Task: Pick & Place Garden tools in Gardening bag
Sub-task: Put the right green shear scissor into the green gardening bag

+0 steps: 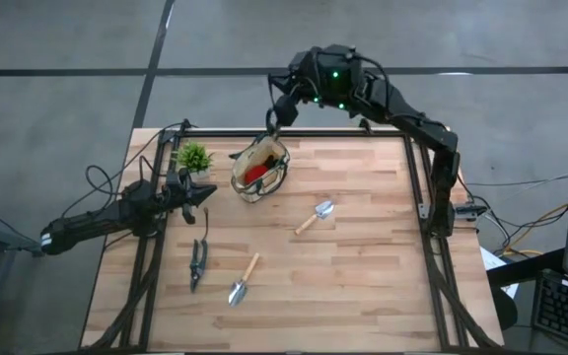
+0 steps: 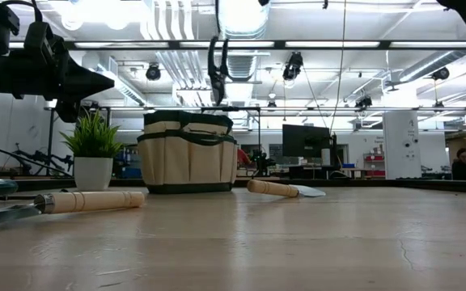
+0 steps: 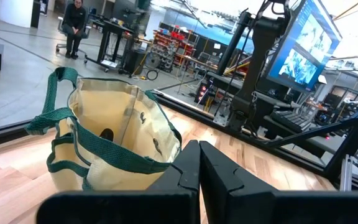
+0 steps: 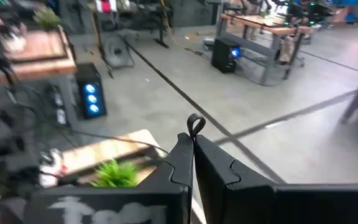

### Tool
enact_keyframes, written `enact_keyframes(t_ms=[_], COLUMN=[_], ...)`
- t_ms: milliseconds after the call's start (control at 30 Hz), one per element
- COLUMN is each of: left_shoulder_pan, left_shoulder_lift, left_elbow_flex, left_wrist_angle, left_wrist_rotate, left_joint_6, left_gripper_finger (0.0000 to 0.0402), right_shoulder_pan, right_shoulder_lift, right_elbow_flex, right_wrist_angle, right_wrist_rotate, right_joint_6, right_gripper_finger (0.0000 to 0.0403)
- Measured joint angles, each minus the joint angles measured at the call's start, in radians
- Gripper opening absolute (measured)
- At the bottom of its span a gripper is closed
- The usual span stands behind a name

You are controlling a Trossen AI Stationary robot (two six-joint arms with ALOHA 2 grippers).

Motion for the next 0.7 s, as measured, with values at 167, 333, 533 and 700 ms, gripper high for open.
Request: enact_keyframes(t_ms=[167,333,533,700], left_shoulder_pan=[0.0,0.0,0.0,0.0], left_shoulder_lift=[0.0,0.0,0.0,0.0], left_elbow_flex=[0.0,0.0,0.0,0.0], left_wrist_angle=[0.0,0.0,0.0,0.0], left_wrist_rotate=[0.0,0.0,0.0,0.0], left_joint_6=[0.0,0.0,0.0,0.0], left_gripper_finger=[0.0005,0.0005,0.0005,0.0005], right_shoulder_pan=[-0.041,-0.081,-0.122,-0.133], right_shoulder_lift=[-0.008,-0.008,-0.008,-0.008], right_elbow_flex=[0.0,-0.004,-0.004,-0.009], right_wrist_angle=[-0.034,-0.066,-0.114,-0.136], right_wrist_rotate=[-0.006,-0.012,-0.034,-0.071], right_joint_6=[-0.079,-0.119,-0.139,-0.135], right_gripper_finger=[0.0008,0.0008,0.0008,0.0008])
